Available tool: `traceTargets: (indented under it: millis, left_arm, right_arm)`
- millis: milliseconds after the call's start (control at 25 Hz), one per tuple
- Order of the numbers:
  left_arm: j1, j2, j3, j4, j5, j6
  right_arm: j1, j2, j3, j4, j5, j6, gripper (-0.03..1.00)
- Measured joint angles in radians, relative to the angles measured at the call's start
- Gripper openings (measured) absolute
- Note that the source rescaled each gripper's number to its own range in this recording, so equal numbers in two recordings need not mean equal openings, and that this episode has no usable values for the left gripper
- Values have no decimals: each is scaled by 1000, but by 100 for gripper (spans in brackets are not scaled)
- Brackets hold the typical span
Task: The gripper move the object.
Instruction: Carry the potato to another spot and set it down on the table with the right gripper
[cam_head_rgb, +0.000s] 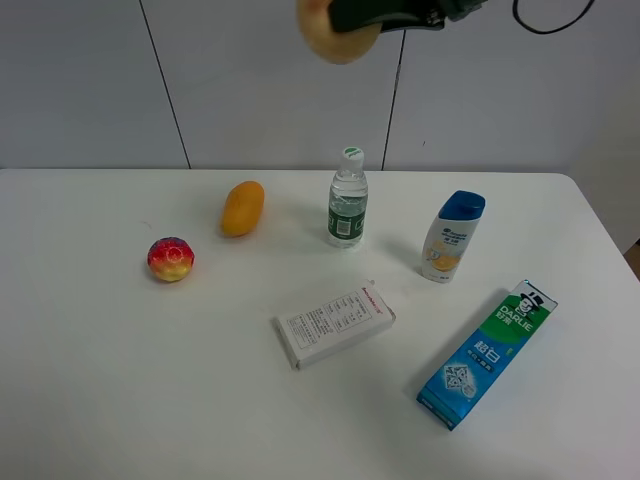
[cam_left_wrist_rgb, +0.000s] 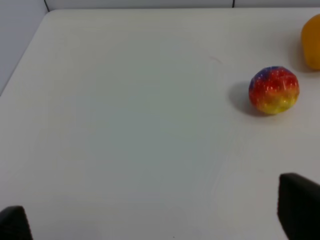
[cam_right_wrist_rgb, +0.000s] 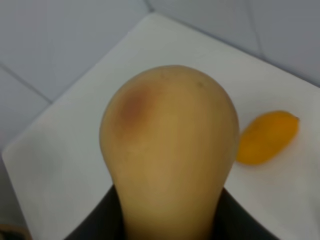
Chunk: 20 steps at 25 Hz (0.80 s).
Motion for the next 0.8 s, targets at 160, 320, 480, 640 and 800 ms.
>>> traceTargets:
  millis: [160, 320, 480, 640, 800]
  left_arm:
    - [0, 0, 0, 0, 0, 0]
    - [0, 0, 0, 0, 0, 0]
    - [0, 0, 0, 0, 0, 1]
    - [0, 0, 0, 0, 0, 1]
    - [0, 0, 0, 0, 0, 1]
  right_arm:
    - [202, 42, 0, -162, -185, 51, 0]
    - [343, 139, 0, -274, -288, 158, 0]
    - [402, 279, 0, -334, -294, 240, 0]
    - [416, 426, 0, -414, -289, 302, 0]
    - [416, 538, 0, -530, -286, 376, 0]
